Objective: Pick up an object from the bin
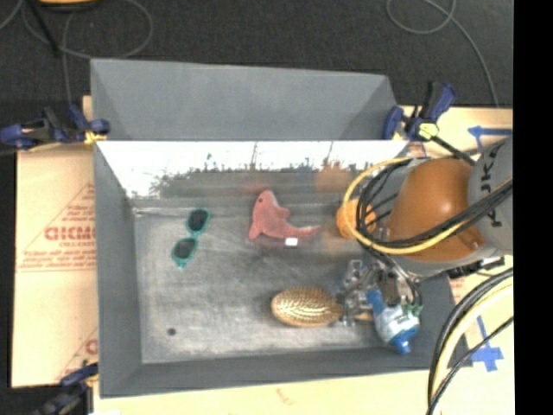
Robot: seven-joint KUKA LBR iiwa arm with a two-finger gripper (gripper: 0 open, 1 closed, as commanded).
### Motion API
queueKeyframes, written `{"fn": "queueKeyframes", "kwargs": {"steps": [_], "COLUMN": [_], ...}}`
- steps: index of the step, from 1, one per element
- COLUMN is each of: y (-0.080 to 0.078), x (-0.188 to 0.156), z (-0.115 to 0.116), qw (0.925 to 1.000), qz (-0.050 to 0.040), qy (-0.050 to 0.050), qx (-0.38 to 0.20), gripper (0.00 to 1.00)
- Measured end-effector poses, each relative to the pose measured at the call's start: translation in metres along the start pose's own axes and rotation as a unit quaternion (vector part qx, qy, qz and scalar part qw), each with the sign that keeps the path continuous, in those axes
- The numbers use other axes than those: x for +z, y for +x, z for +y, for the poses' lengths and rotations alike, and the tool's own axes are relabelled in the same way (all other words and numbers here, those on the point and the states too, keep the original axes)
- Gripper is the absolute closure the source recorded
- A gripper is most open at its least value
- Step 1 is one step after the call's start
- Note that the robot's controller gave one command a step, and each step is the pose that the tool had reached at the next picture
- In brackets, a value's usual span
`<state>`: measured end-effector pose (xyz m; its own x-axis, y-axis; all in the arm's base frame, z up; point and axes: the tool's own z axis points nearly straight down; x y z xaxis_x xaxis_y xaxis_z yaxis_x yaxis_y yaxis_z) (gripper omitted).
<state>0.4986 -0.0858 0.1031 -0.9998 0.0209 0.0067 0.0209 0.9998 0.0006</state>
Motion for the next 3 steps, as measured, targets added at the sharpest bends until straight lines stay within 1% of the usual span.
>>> {"fn": "queueKeyframes", "kwargs": {"steps": [1,2,3], "y": [-0.002,-0.001,0.000], "x": [-0.016,-0.028,-0.048], "z": [-0.001,-0.001,-0.001], "qw": [1.0000,1.0000,1.0000], "qz": [-0.0047,-0.0027,-0.0014], "qy": [0.001,0.001,0.001], "qx": [0.000,0.001,0.001], "gripper": [1.00,1.00,1.00]}}
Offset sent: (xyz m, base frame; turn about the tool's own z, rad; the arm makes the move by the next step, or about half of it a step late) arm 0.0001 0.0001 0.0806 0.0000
